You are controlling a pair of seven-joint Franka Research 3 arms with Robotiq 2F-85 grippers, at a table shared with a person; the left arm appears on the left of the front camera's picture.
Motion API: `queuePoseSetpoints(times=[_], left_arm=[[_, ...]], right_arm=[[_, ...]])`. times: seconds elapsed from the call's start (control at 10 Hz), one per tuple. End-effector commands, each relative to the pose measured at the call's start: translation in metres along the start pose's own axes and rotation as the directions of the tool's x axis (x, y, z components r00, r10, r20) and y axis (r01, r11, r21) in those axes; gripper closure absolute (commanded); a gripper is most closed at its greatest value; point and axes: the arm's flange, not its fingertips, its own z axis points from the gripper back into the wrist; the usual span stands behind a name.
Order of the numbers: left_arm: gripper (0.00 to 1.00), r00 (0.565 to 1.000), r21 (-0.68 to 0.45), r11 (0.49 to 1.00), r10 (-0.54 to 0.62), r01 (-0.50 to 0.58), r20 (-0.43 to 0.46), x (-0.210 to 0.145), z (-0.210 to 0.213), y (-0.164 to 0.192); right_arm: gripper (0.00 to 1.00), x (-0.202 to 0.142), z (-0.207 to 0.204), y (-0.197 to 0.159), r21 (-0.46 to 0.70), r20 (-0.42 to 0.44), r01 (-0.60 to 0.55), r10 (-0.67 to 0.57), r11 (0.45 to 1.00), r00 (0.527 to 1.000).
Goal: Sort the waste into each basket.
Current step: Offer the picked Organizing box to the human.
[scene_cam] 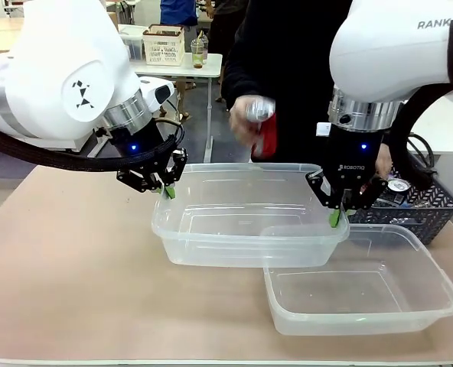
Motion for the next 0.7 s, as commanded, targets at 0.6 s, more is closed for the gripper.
queuePoseSetpoints(times=[0.6], left_arm=[[0.91, 1.000, -0.012, 1.000, -0.002, 0.002, 0.005, 0.0034, 0.0070, -0.0023]], right_arm=[[0.94, -0.0002, -0.0009, -0.0009, -0.006, -0.007, -0.006, 0.006, 1.000, 1.000]])
